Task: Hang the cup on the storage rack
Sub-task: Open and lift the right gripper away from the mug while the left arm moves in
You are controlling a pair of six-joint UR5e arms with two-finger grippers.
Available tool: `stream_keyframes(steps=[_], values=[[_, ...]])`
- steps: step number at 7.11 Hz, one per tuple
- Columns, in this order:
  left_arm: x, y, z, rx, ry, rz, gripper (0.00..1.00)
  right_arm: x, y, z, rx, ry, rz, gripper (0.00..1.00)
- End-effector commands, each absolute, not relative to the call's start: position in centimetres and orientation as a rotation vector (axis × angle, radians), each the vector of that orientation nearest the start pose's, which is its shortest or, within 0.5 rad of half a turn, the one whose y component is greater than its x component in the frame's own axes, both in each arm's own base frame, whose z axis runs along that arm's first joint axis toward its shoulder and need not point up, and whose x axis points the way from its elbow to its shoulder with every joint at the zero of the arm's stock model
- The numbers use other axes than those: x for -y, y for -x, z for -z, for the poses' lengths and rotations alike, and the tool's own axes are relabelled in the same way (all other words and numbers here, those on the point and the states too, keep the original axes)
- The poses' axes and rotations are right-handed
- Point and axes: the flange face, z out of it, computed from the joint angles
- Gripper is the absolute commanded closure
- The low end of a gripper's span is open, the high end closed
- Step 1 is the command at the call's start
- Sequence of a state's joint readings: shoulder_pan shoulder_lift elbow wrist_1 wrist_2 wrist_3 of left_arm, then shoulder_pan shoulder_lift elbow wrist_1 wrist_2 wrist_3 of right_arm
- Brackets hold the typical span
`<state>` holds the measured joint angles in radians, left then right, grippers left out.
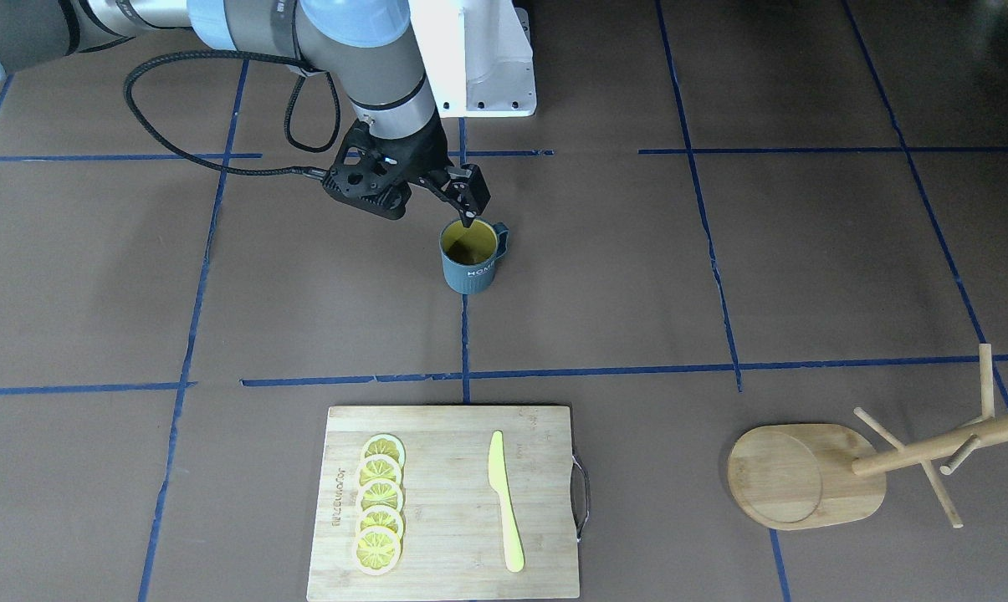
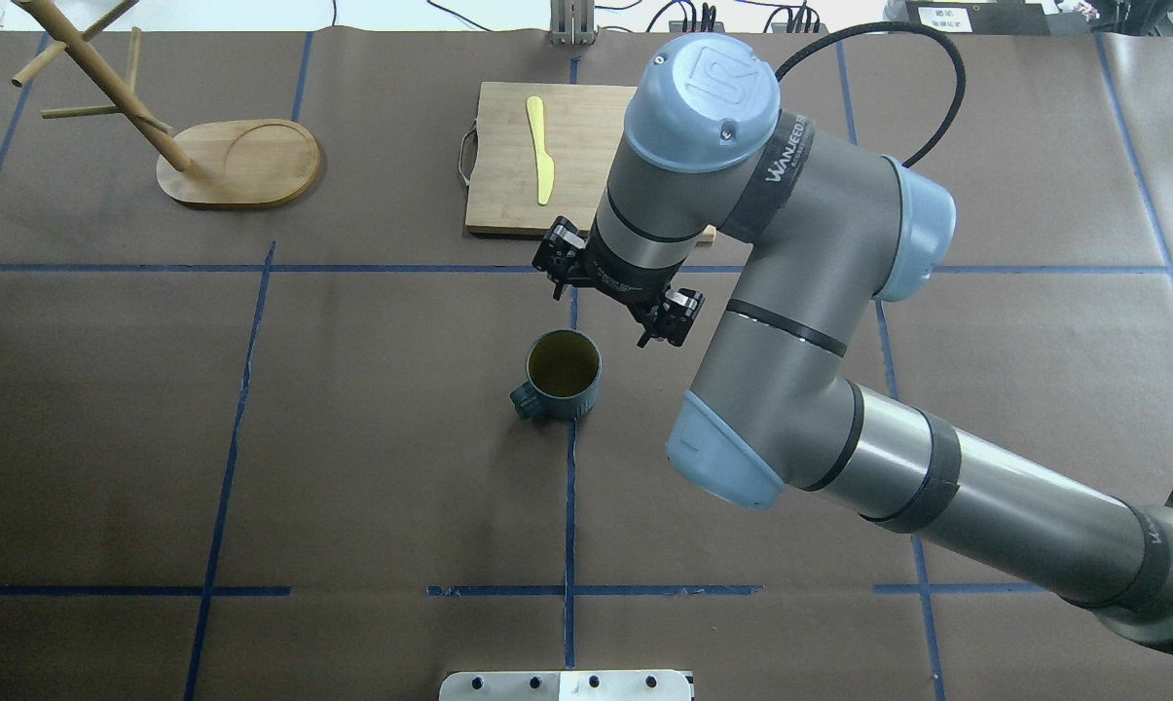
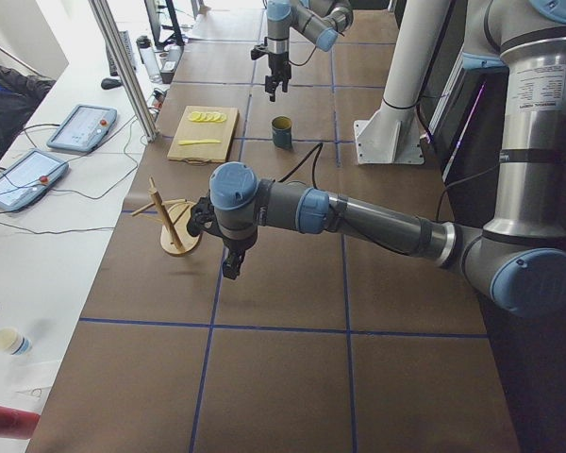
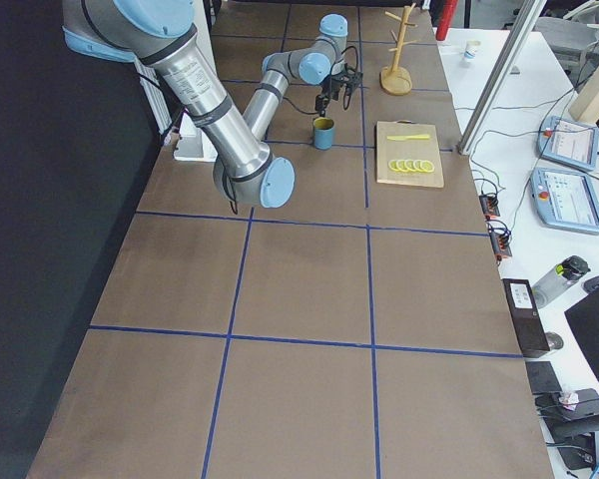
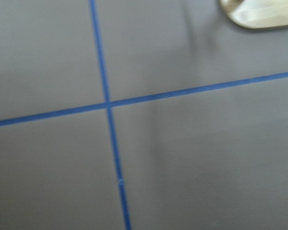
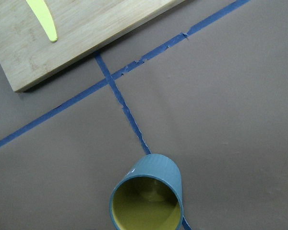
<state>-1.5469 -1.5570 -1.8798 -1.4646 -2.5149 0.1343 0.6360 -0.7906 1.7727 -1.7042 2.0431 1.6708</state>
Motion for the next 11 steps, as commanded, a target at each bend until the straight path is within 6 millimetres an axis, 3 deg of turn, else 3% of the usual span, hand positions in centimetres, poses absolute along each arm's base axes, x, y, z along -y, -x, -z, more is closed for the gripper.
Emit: stream_keyframes(steps=[1,2,4,5,7,8,9,10,11], values=[[48.2,-2.7,-47.5,-1.016,-0.168,-0.293,0.00,47.6,42.4,-13.6,0.949,0.188,-0.481,0.00],[48.7,-6.6,-44.6,-1.029,-0.175,-0.341,0.00,48.8,40.3,-15.1,0.945,0.191,-0.477,0.00],[48.4,-11.4,-42.2,-0.995,-0.337,-0.482,0.00,49.0,37.8,-18.1,0.930,0.148,-0.420,0.00],[48.0,-14.4,-41.1,-0.925,-0.424,-0.556,0.00,49.6,37.0,-18.6,0.925,0.134,-0.414,0.00],[48.1,-24.1,-34.4,-0.928,-0.516,-0.627,0.00,51.4,34.2,-21.2,0.902,0.085,-0.355,0.00],[46.7,-29.9,-31.3,-0.955,-0.509,-0.636,0.00,52.1,32.7,-23.2,0.883,0.068,-0.329,0.00],[44.4,-34.7,-29.7,-0.951,-0.514,-0.648,0.00,52.6,31.5,-24.8,0.865,0.049,-0.301,0.00],[43.6,-37.1,-29.3,-0.973,-0.582,-0.677,0.00,52.9,30.5,-26.3,0.850,0.029,-0.262,0.00],[44.1,-39.0,-30.8,-1.017,-0.636,-0.688,0.00,53.3,29.2,-27.7,0.837,-0.002,-0.208,0.00]])
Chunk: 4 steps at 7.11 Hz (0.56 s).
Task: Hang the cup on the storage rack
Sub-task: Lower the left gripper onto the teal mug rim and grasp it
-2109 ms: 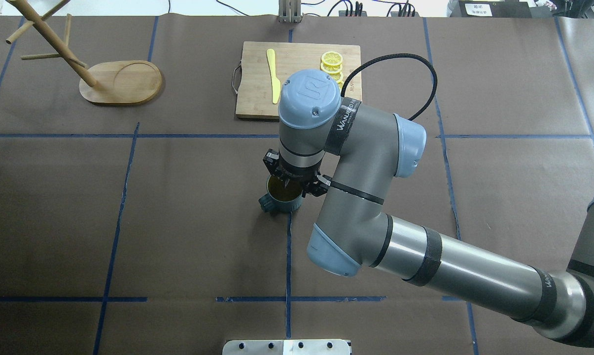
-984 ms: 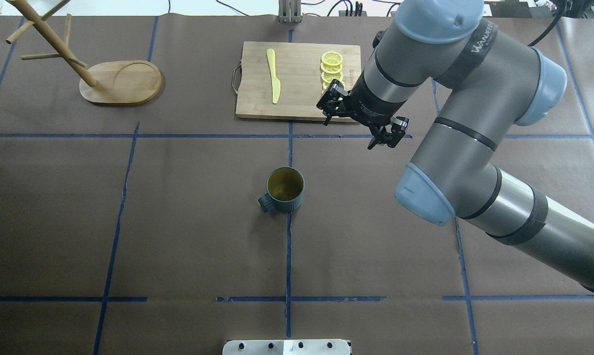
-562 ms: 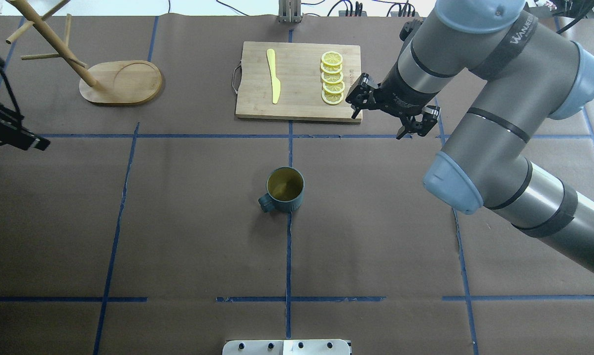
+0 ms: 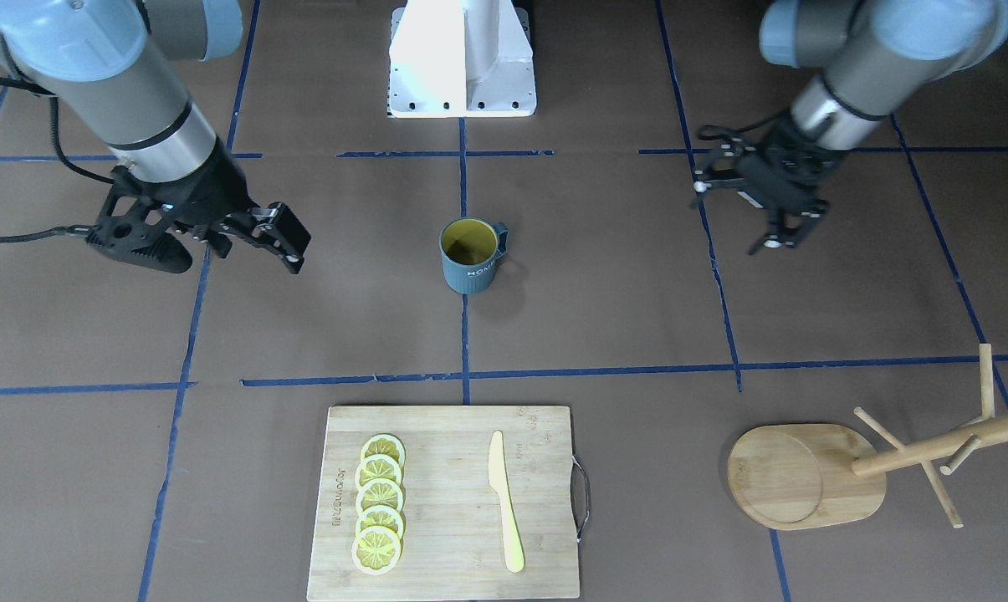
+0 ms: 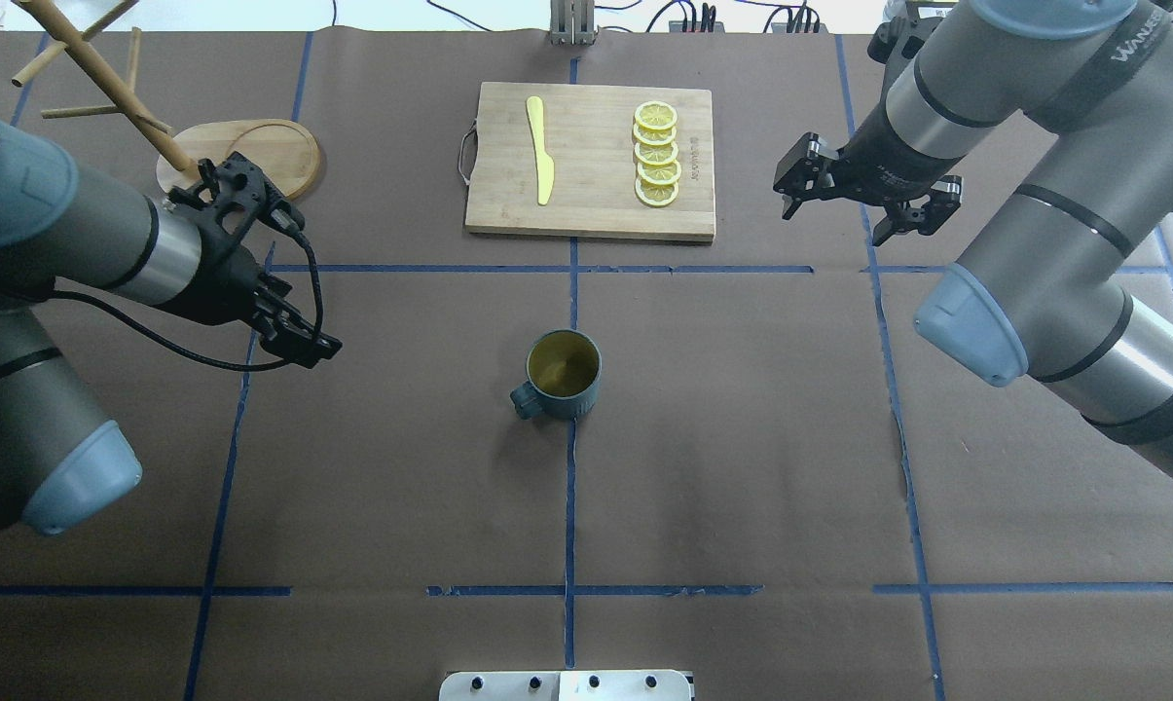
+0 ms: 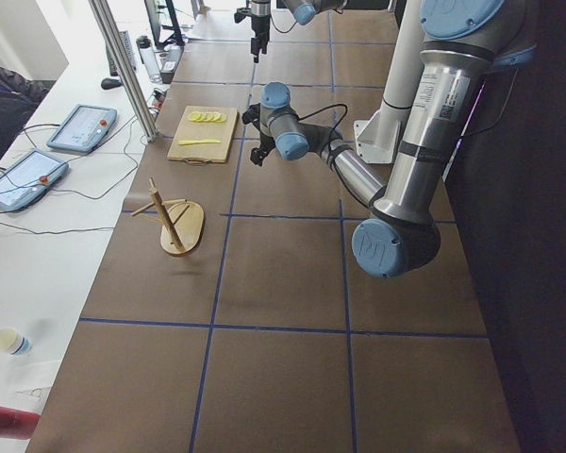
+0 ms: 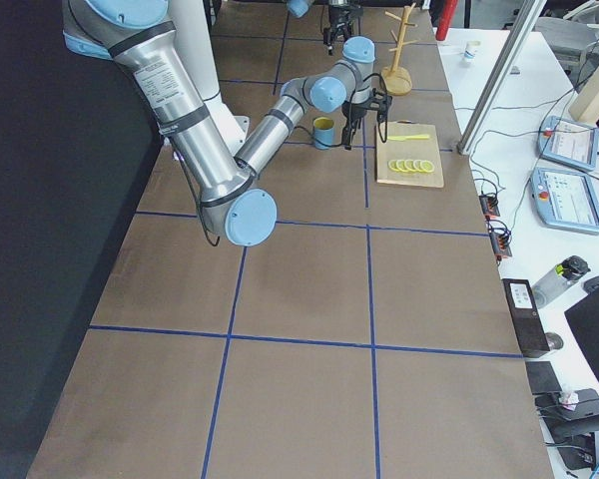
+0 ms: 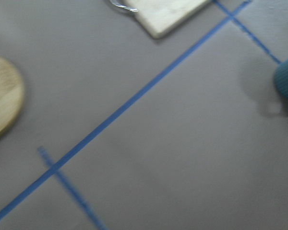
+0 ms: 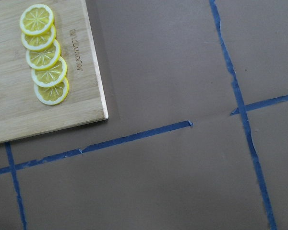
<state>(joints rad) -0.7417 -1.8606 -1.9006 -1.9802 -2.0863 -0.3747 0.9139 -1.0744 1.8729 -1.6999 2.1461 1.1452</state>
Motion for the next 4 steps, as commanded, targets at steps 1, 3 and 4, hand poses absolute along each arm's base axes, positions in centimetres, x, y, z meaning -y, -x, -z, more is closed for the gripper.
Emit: stream_keyframes(steps=[1,3,4], values=[[44.2,-42.0,-32.2,-1.093,-0.673,-0.679,0.00,53.5,27.9,-28.9,0.824,-0.030,-0.157,0.00],[41.6,-49.1,-31.2,-1.079,-0.783,-0.613,0.00,53.7,26.7,-30.8,0.803,-0.029,-0.148,0.00],[40.2,-50.4,-30.2,-1.051,-0.837,-0.578,0.00,54.0,25.6,-31.5,0.792,-0.049,-0.113,0.00]])
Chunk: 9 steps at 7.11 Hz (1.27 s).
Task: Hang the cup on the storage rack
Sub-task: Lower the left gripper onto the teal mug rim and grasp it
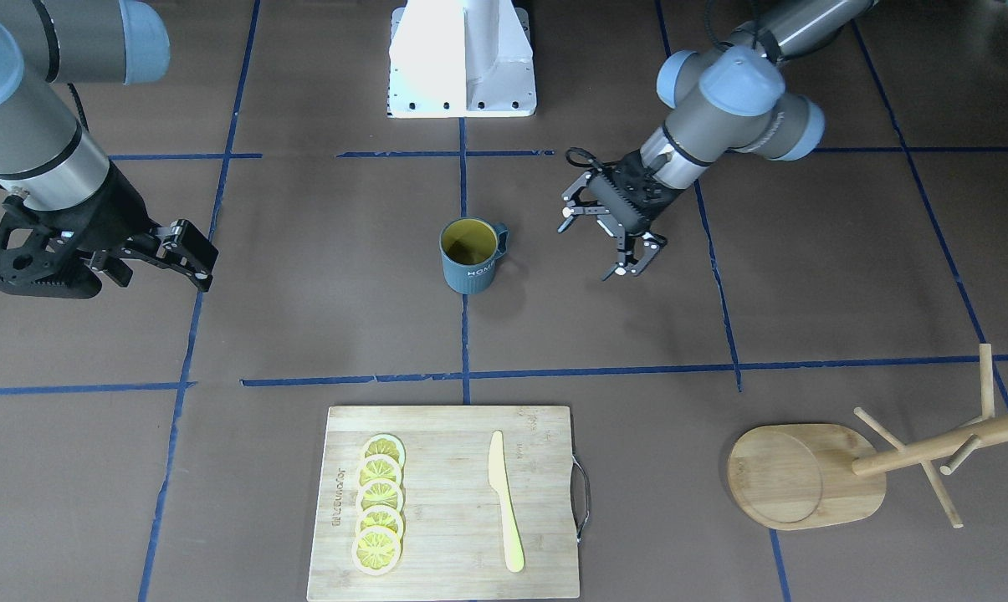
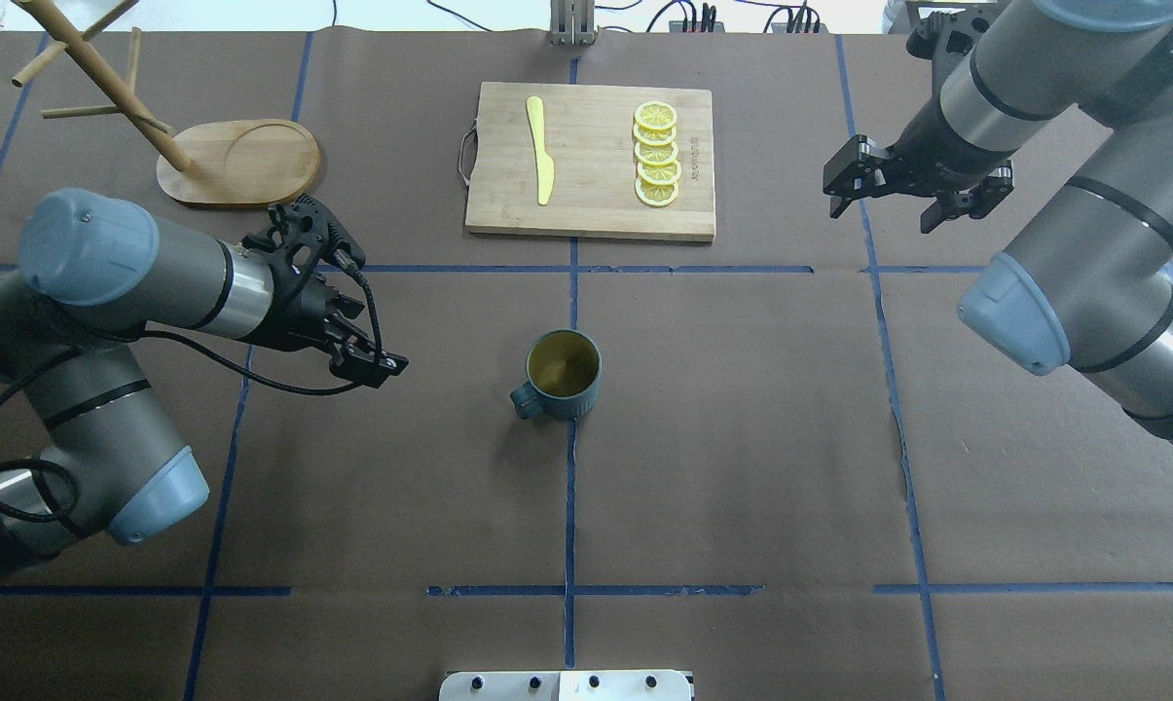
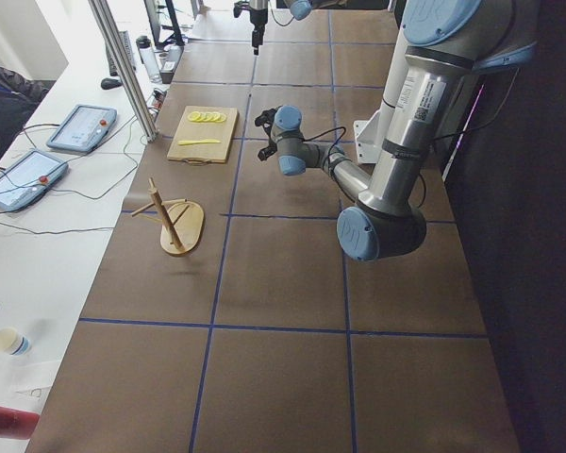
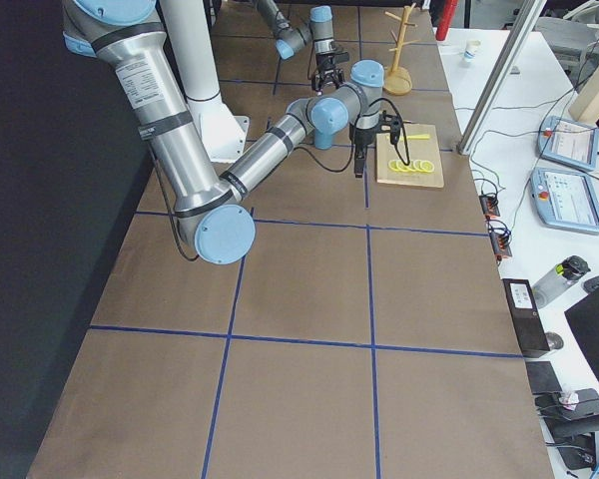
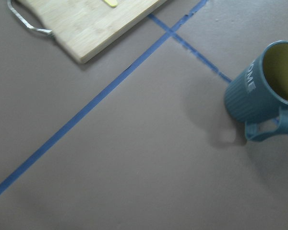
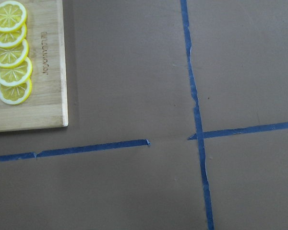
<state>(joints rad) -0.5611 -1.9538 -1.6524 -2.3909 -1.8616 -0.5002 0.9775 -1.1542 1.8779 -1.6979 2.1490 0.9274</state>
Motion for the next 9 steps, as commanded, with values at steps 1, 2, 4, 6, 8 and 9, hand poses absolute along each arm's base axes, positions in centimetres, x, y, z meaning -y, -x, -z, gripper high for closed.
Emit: stream_keyframes(steps=[1,2,4,6,8,9], values=[[39.9,-50.1,-29.7,-1.060,-0.846,-0.578,0.00,54.3,24.5,-32.5,0.780,-0.057,-0.100,0.00],[38.8,-51.0,-29.5,-1.070,-0.837,-0.594,0.00,54.3,24.2,-32.9,0.777,-0.056,-0.104,0.00],[37.5,-53.0,-29.3,-1.078,-0.815,-0.621,0.00,54.3,23.7,-33.3,0.774,-0.054,-0.114,0.00],[35.8,-54.9,-27.7,-1.111,-0.809,-0.651,0.00,54.3,23.4,-33.6,0.774,-0.049,-0.114,0.00],[36.1,-56.7,-27.0,-1.097,-0.800,-0.661,0.00,54.1,23.2,-34.0,0.772,-0.046,-0.117,0.00],[36.3,-56.8,-27.0,-1.091,-0.803,-0.664,0.00,54.2,23.2,-34.0,0.771,-0.046,-0.114,0.00]])
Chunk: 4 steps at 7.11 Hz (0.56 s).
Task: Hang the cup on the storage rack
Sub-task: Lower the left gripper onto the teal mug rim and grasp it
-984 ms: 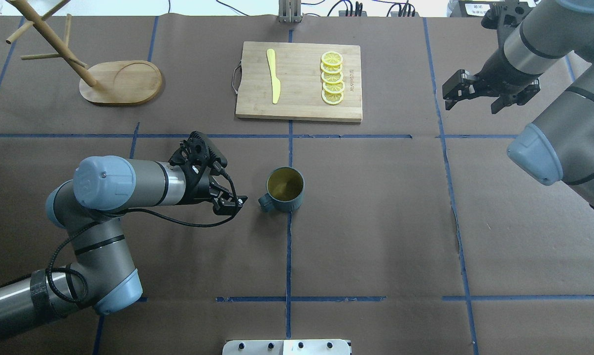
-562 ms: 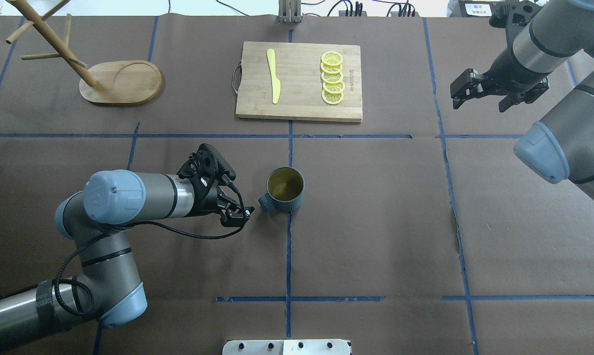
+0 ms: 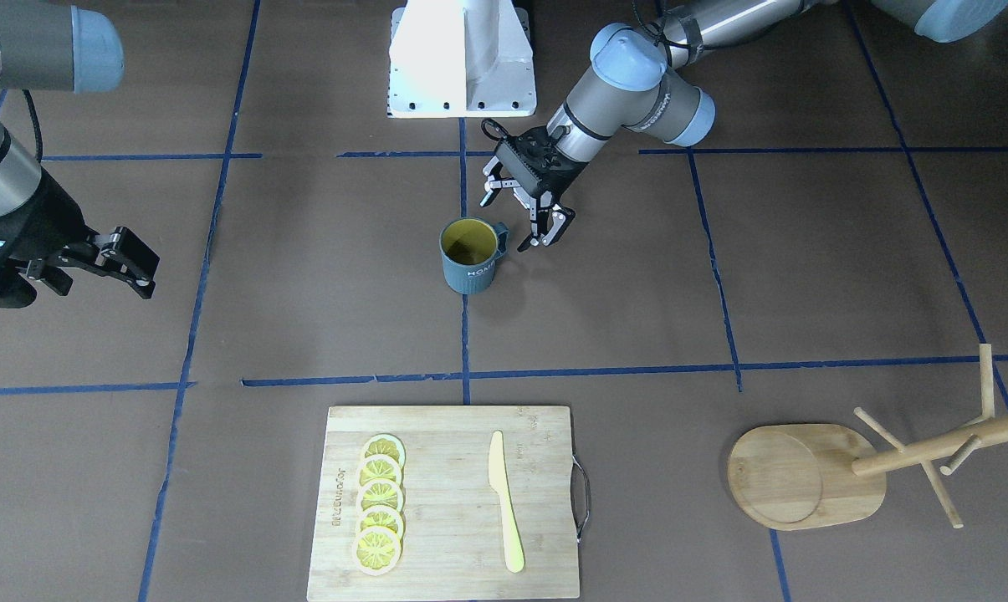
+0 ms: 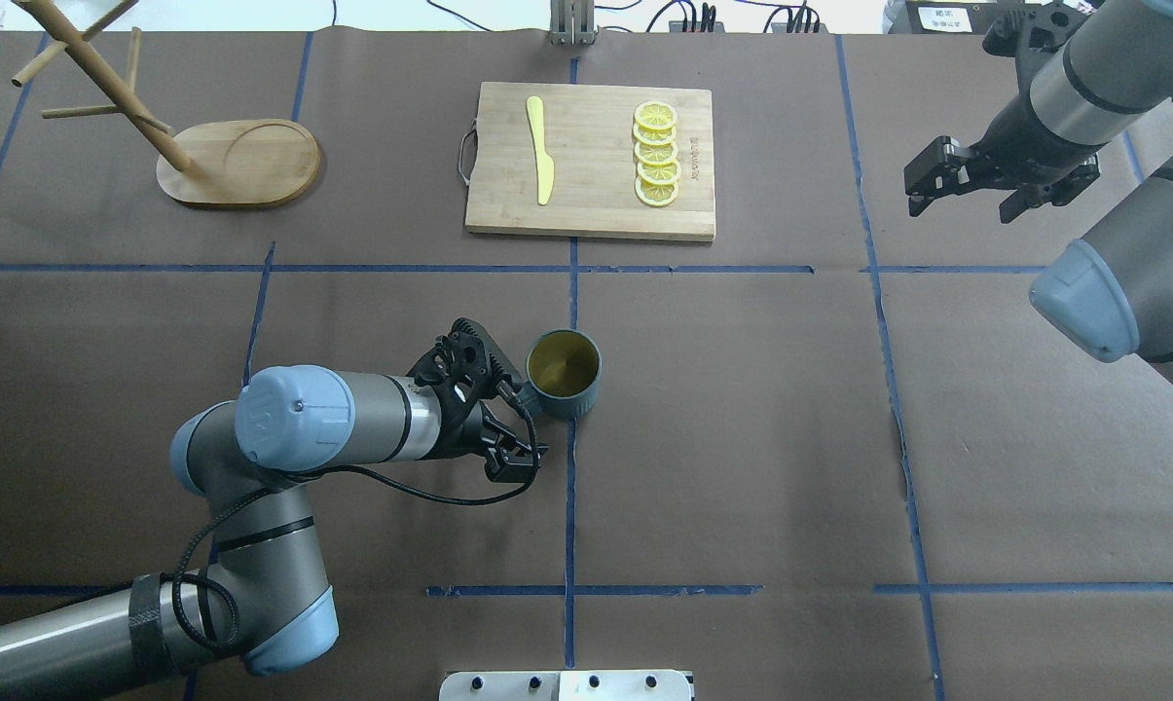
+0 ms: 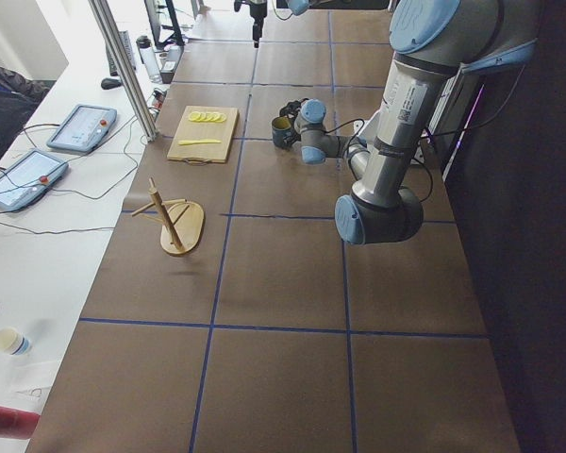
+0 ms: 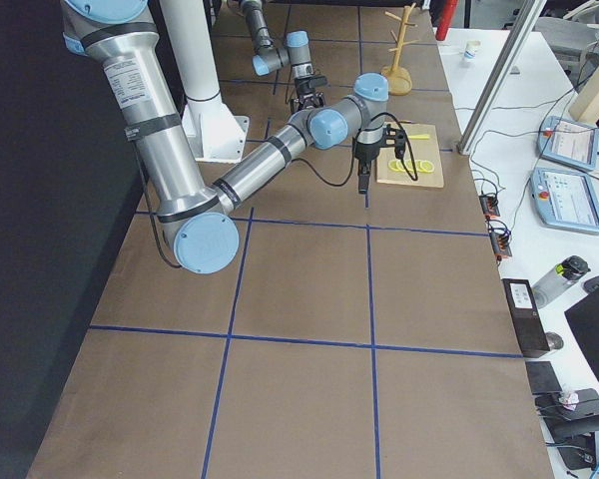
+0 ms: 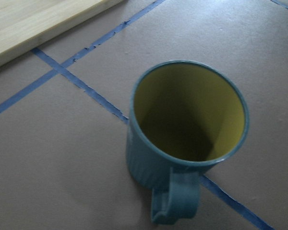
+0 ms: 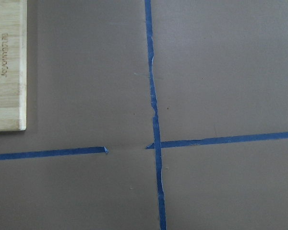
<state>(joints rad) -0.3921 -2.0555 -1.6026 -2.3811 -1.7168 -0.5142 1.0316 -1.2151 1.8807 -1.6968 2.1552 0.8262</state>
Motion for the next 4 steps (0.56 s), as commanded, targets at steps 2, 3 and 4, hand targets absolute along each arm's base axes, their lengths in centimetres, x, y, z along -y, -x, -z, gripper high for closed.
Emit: stream_keyframes(steps=[2,3,4], values=[[37.7,-56.1,-26.9,-1.052,-0.850,-0.621,0.05,54.2,23.2,-34.0,0.771,-0.046,-0.114,0.00],[38.2,-55.9,-27.0,-1.016,-0.884,-0.582,0.15,54.2,23.2,-34.1,0.770,-0.045,-0.115,0.00],[38.3,-56.0,-26.9,-1.016,-0.884,-0.580,0.29,54.2,23.2,-34.1,0.770,-0.045,-0.115,0.00]])
